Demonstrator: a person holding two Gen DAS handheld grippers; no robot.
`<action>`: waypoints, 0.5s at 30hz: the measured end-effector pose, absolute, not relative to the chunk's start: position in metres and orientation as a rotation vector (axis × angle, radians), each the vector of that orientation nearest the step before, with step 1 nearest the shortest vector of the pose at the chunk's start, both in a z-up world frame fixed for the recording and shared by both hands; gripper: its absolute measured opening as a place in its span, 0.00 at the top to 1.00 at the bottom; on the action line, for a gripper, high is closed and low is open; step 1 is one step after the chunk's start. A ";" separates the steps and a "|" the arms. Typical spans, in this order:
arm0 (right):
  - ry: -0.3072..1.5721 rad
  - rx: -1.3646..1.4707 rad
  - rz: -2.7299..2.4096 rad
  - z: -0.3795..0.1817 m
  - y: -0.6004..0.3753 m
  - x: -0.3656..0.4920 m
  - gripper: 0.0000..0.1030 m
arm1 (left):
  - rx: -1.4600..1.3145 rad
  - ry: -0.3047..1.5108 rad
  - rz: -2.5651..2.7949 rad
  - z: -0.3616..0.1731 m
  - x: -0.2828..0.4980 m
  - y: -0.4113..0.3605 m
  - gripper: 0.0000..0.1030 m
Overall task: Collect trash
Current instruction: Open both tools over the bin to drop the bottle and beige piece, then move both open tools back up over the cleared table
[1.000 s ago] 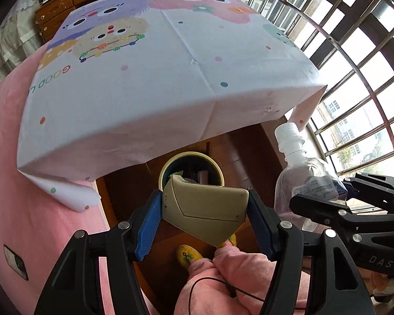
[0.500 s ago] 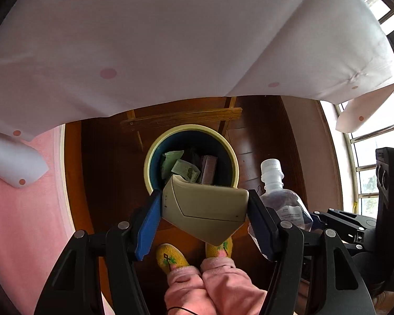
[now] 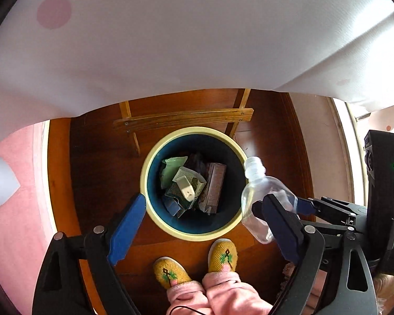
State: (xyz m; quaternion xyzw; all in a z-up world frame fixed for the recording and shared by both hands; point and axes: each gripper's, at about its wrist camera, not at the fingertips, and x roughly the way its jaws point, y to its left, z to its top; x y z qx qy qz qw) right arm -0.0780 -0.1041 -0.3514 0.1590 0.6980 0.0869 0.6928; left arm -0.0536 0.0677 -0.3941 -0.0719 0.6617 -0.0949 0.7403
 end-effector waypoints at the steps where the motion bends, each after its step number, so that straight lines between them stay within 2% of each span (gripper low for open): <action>1: 1.550 0.353 0.198 -0.349 -0.103 -0.077 0.51 | -0.156 1.453 -0.203 -0.394 -0.054 0.072 0.11; 15: 1.515 0.318 0.179 -0.315 -0.097 -0.074 0.50 | -0.172 1.383 -0.125 -0.339 -0.063 0.094 0.11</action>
